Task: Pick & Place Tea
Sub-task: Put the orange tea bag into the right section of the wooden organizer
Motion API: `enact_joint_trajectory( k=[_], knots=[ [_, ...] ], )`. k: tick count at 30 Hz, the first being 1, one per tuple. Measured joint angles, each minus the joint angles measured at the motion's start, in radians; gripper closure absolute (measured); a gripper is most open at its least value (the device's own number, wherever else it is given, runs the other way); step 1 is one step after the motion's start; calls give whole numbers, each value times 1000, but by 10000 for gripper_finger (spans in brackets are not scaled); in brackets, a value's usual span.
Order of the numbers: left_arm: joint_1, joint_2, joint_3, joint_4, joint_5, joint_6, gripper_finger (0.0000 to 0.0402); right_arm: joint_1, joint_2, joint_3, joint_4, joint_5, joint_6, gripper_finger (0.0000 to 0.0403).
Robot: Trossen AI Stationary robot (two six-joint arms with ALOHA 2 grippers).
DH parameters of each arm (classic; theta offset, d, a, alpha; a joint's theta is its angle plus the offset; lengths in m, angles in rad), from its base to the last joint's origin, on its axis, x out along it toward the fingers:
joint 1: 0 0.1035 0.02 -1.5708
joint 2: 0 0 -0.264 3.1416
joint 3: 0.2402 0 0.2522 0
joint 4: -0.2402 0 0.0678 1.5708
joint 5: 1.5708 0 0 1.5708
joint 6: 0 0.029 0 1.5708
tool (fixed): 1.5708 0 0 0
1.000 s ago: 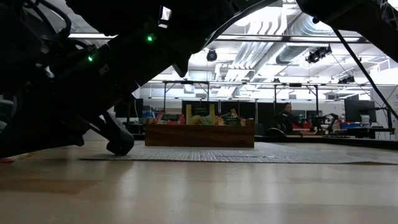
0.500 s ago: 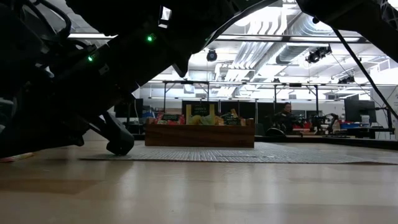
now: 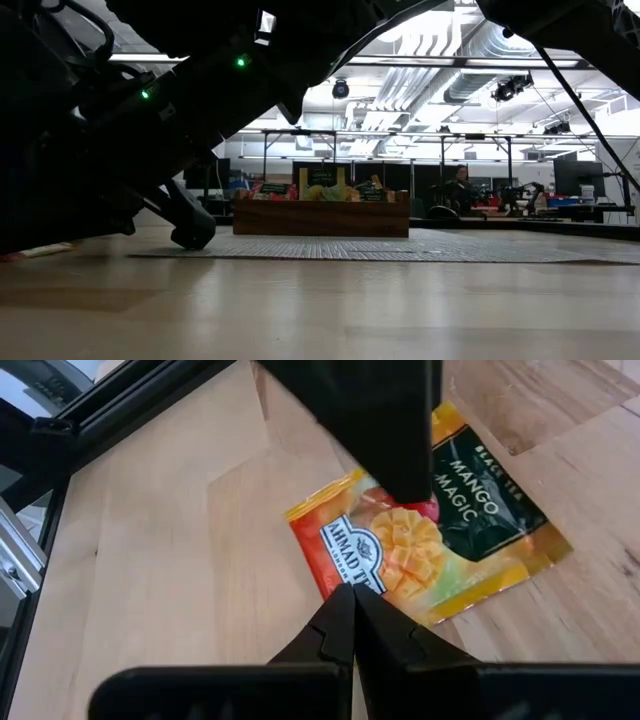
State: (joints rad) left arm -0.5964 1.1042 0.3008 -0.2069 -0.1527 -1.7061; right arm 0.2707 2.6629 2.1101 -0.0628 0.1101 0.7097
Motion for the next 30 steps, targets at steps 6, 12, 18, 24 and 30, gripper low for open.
enact_joint_trajectory(
  k=[6,12,18,24,30],
  knots=[
    [1,1,-3,-15,-10,0,329,0,0,0,0,-1,-2,403],
    [1,1,-4,-12,-11,9,390,0,0,0,1,-1,-3,403],
    [1,1,-3,-8,-11,22,400,0,-4,0,0,-8,-6,403],
    [1,1,-2,-1,-17,26,401,-1,-26,-4,-16,-16,-31,402],
    [1,0,-2,0,-18,35,401,2,-65,-5,-64,-27,-57,402]
  ],
)
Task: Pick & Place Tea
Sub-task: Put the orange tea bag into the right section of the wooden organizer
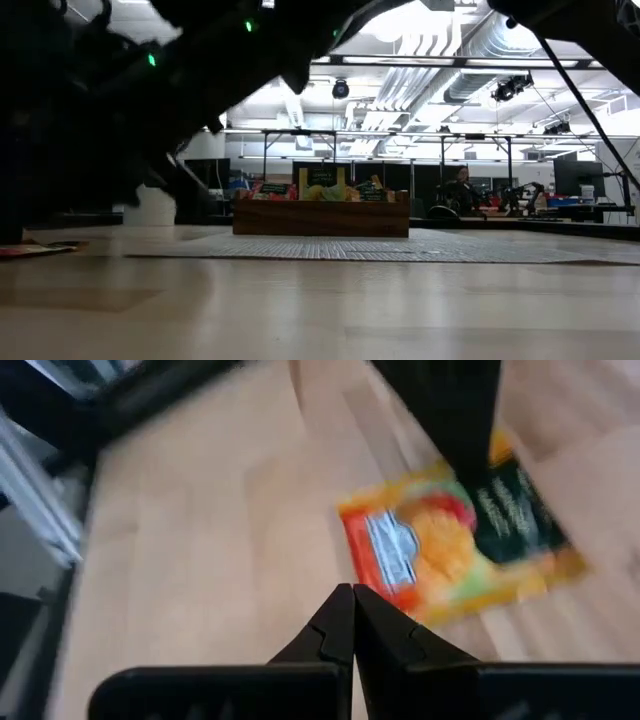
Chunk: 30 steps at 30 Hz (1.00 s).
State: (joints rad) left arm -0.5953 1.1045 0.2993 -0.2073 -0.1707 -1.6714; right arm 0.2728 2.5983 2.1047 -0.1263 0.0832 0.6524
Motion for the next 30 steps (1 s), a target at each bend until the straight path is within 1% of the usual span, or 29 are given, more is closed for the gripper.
enact_joint_trajectory(
  k=[7,11,16,20,26,30],
  knots=[
    [0,0,1,-2,-1,15,401,3,-65,5,-76,5,-7,402],
    [0,-2,0,1,-11,35,401,11,-131,6,-186,16,-29,402],
    [0,-21,-2,-4,-67,87,401,12,-229,6,-401,16,-27,402],
    [0,-45,-2,3,-130,114,401,11,-316,6,-529,16,-33,402],
    [0,-107,-2,40,-197,223,401,11,-427,7,-631,35,-56,402],
    [0,-174,-2,55,-234,281,401,8,-495,7,-686,62,-82,402]
  ],
)
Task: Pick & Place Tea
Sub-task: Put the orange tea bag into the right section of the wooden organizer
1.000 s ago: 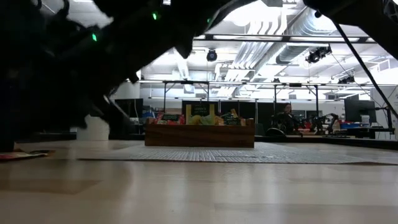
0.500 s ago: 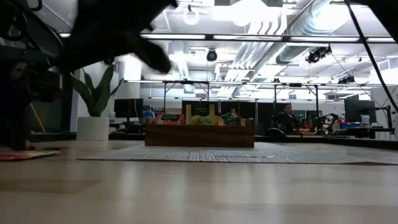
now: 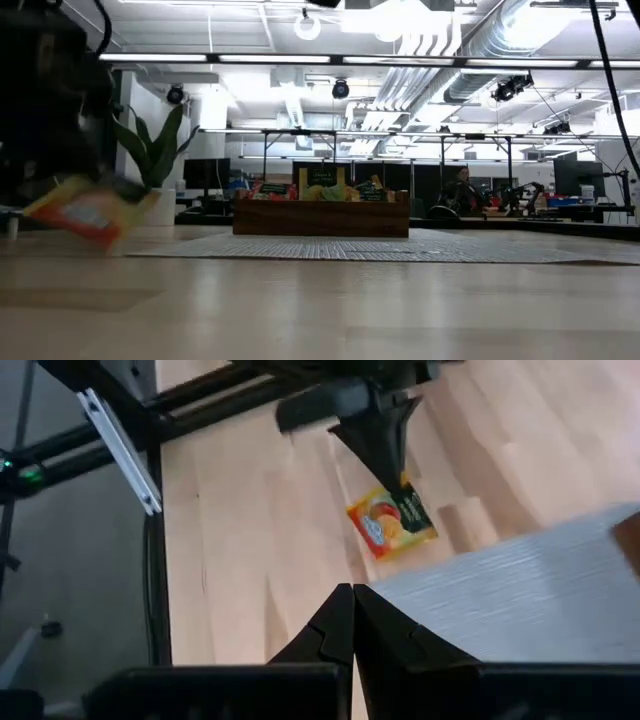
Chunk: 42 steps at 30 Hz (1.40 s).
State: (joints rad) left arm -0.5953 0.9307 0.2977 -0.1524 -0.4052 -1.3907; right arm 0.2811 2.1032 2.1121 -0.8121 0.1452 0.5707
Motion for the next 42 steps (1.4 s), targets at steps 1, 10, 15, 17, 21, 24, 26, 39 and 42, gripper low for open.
enact_joint_trajectory(
  k=[1,10,15,17,21,24,26,39,42],
  knots=[
    [0,-21,0,10,-13,26,401,-1,-15,0,-12,4,-5,402],
    [0,-210,6,241,-149,452,401,-28,-91,0,-91,-126,-60,390],
    [0,-234,83,226,-155,641,401,-58,-100,0,-94,-247,-123,381],
    [0,-231,124,202,-154,703,401,-68,-101,0,-86,-269,-161,378],
    [0,-212,212,79,-154,756,401,-88,-102,0,-81,-276,-213,380],
    [0,-195,258,7,-153,759,401,-102,-102,0,-58,-309,-238,384],
    [0,-186,288,-17,-153,766,401,-109,-102,0,-39,-322,-239,386],
    [0,-147,365,-20,-178,840,401,-151,-104,168,-50,-344,-329,347],
    [0,-147,365,-12,-187,846,401,-165,-103,168,-45,-381,-317,306]
  ],
)
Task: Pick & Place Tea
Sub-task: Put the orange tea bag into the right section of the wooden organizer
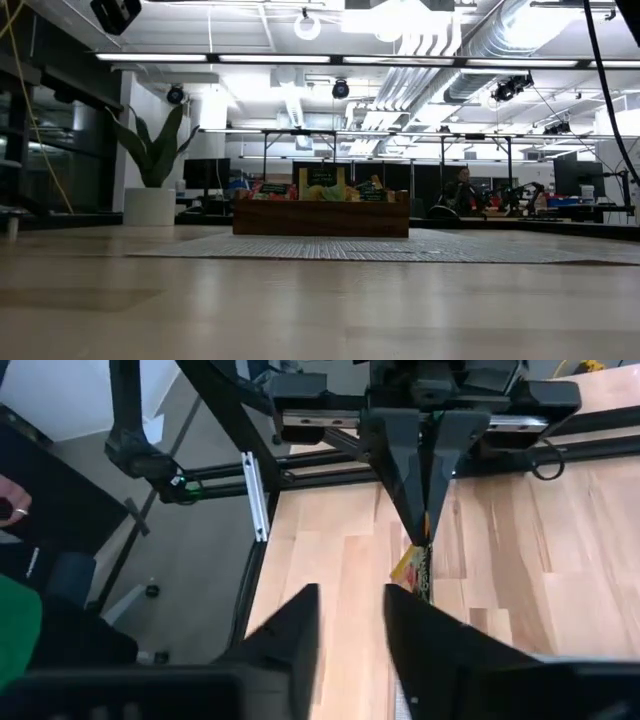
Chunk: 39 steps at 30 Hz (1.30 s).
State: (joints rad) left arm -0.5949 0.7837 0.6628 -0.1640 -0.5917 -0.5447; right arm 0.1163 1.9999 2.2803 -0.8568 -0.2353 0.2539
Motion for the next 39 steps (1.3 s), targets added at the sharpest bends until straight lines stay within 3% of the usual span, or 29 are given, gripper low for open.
enact_joint_trajectory(
  k=[5,10,30,39],
  knots=[
    [0,0,0,58,-2,33,401,-5,1,-6,1,-1,-8,242],
    [0,0,0,112,-5,71,401,-7,1,-6,2,44,-10,220],
    [0,0,-2,163,-20,114,401,-19,65,-6,49,60,36,222],
    [0,0,-2,163,-29,122,401,-18,85,-6,37,41,35,282]
  ],
)
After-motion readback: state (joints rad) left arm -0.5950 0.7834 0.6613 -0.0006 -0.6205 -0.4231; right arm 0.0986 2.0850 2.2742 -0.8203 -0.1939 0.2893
